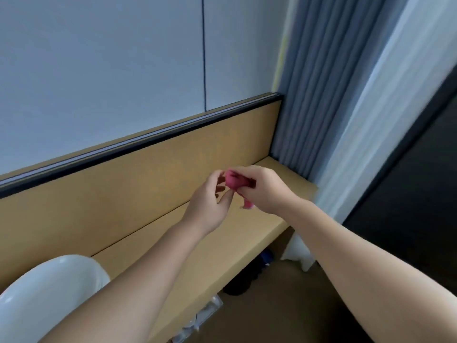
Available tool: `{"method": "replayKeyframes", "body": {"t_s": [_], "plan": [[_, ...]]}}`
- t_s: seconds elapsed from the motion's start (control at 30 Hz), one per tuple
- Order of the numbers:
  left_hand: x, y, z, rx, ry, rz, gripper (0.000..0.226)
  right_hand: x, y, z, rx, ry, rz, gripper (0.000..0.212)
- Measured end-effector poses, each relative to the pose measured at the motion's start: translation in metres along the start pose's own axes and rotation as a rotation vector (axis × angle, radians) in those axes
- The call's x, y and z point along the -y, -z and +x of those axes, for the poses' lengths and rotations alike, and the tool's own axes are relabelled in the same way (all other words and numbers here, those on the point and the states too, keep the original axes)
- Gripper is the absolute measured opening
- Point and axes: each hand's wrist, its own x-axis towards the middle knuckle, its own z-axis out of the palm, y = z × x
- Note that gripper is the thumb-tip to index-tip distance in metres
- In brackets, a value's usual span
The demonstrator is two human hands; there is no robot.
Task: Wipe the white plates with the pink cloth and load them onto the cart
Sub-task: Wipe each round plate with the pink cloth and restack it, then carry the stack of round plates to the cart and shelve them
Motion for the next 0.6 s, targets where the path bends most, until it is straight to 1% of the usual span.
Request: {"method": "replayKeyframes", "body": {"t_s": [0.1,0.2,0.3,0.4,0.5,0.6], "plan": [[-0.061,-0.064,0.022,0.159,-0.116,-0.128,0.038,-0.021,0.072,-0.043,-0.162,-0.069,-0.021,0.035],[-0.131,-0.133,0.028,0.262,-0.259,-0.197,0.031,-0.047,0.140,-0.100,-0.300,-0.165,-0.022,0.034],[-0.208,-0.201,0.017,0.358,-0.380,-0.235,0.029,-0.075,0.205,-0.164,-0.457,-0.271,-0.027,0.036],[-0.272,-0.272,0.002,0.456,-0.451,-0.289,0.023,-0.099,0.265,-0.233,-0.593,-0.322,-0.067,0.038],[-0.327,-0.340,-0.019,0.535,-0.529,-0.334,0.023,-0.126,0.314,-0.304,-0.686,-0.357,-0.068,0.041],[-0.372,-0.406,-0.047,0.658,-0.566,-0.381,0.023,-0.157,0.351,-0.374,-0.767,-0.438,-0.049,0.037]]}}
